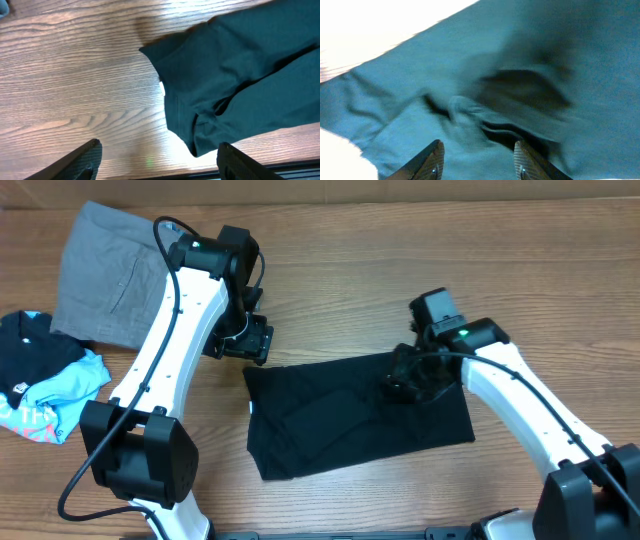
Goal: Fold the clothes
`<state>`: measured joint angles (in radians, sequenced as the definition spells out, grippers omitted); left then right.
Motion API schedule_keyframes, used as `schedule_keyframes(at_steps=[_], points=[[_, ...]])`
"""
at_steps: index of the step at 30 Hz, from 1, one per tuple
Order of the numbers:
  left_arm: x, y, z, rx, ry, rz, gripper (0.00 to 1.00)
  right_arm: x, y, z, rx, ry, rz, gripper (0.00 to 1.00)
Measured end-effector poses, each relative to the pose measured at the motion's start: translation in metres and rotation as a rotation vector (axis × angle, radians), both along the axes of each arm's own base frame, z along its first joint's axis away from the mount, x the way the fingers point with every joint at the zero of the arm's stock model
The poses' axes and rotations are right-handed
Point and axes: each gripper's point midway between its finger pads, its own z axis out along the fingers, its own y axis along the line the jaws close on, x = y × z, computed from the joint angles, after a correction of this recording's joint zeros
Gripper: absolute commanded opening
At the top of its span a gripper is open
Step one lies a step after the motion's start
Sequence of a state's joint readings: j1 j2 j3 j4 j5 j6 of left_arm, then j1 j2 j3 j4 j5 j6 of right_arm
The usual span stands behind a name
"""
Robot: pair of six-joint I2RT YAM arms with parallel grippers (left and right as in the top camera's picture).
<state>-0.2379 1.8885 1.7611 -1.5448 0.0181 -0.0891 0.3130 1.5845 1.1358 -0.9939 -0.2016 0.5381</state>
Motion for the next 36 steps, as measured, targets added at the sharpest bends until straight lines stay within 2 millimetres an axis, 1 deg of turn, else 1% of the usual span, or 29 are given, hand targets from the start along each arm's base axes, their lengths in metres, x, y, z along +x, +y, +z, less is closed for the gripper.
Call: schedule_keyframes(at_steps=[1, 2, 3, 4, 6, 8, 9, 11, 12, 13, 14, 16, 18, 20, 21, 22, 23, 25, 28, 30, 31, 32, 34, 36], points=[[-0.002, 0.0, -0.002, 0.002, 0.007, 0.007, 0.77, 0.0, -0.008, 0.0, -0.013, 0.005, -0.015, 0.32], [-0.004, 0.0, -0.007, 0.003, 0.02, 0.012, 0.77, 0.001, -0.017, -0.001, -0.025, 0.012, -0.041, 0.21], [-0.006, 0.001, -0.01, 0.004, 0.029, 0.014, 0.77, 0.002, -0.025, -0.001, -0.034, 0.014, -0.06, 0.13], [-0.008, 0.001, -0.015, 0.004, 0.039, 0.016, 0.77, 0.005, -0.034, -0.001, -0.039, 0.015, -0.089, 0.08], [-0.013, 0.001, -0.026, 0.007, 0.059, 0.018, 0.75, 0.009, -0.049, -0.004, -0.05, 0.014, -0.14, 0.06], [-0.019, 0.003, -0.036, 0.011, 0.083, 0.019, 0.75, 0.006, -0.062, -0.015, -0.064, 0.032, -0.18, 0.04], [-0.021, 0.003, -0.041, 0.013, 0.093, 0.019, 0.75, 0.0, -0.066, -0.024, -0.07, 0.053, -0.193, 0.04], [-0.025, 0.004, -0.047, 0.016, 0.105, 0.019, 0.74, -0.009, -0.066, -0.041, -0.066, 0.088, -0.196, 0.04], [-0.025, 0.004, -0.048, 0.017, 0.107, 0.019, 0.75, -0.014, -0.064, -0.05, -0.059, 0.111, -0.194, 0.04], [-0.025, 0.004, -0.05, 0.016, 0.106, 0.019, 0.75, -0.017, -0.058, -0.06, -0.027, 0.123, -0.189, 0.04], [-0.024, 0.004, -0.05, 0.015, 0.102, 0.019, 0.74, -0.016, -0.051, -0.068, 0.01, 0.116, -0.18, 0.04], [-0.022, 0.003, -0.05, 0.011, 0.095, 0.019, 0.73, -0.007, -0.031, -0.077, 0.101, 0.064, -0.148, 0.04], [-0.022, 0.003, -0.05, 0.01, 0.092, 0.02, 0.72, 0.014, -0.006, -0.073, 0.2, -0.051, -0.093, 0.04], [-0.022, 0.003, -0.05, 0.01, 0.093, 0.02, 0.72, 0.041, 0.019, -0.056, 0.291, -0.196, -0.026, 0.04], [-0.022, 0.003, -0.05, 0.01, 0.094, 0.02, 0.72, 0.047, 0.027, -0.049, 0.316, -0.23, -0.005, 0.04], [-0.023, 0.003, -0.05, 0.011, 0.097, 0.02, 0.72, 0.049, 0.032, -0.045, 0.334, -0.237, 0.009, 0.04], [-0.024, 0.003, -0.05, 0.012, 0.102, 0.02, 0.72, 0.046, 0.034, -0.042, 0.344, -0.212, 0.013, 0.04], [-0.027, 0.004, -0.049, 0.015, 0.114, 0.019, 0.72, 0.032, 0.03, -0.043, 0.335, -0.128, 0.002, 0.04], [-0.028, 0.004, -0.049, 0.017, 0.118, 0.019, 0.73, 0.001, 0.019, -0.047, 0.298, 0.034, -0.016, 0.04], [-0.028, 0.004, -0.049, 0.017, 0.118, 0.019, 0.74, -0.016, 0.012, -0.05, 0.265, 0.112, -0.026, 0.04], [-0.028, 0.004, -0.049, 0.017, 0.118, 0.019, 0.75, -0.029, 0.006, -0.053, 0.233, 0.164, -0.028, 0.04], [-0.028, 0.004, -0.049, 0.017, 0.118, 0.019, 0.75, -0.034, 0.005, -0.054, 0.222, 0.184, -0.028, 0.04], [-0.027, 0.004, -0.049, 0.016, 0.115, 0.019, 0.79, -0.049, 0.005, -0.054, 0.203, 0.234, -0.003, 0.04], [-0.027, 0.004, -0.049, 0.015, 0.111, 0.019, 0.81, -0.065, 0.015, -0.053, 0.204, 0.269, 0.067, 0.04]])
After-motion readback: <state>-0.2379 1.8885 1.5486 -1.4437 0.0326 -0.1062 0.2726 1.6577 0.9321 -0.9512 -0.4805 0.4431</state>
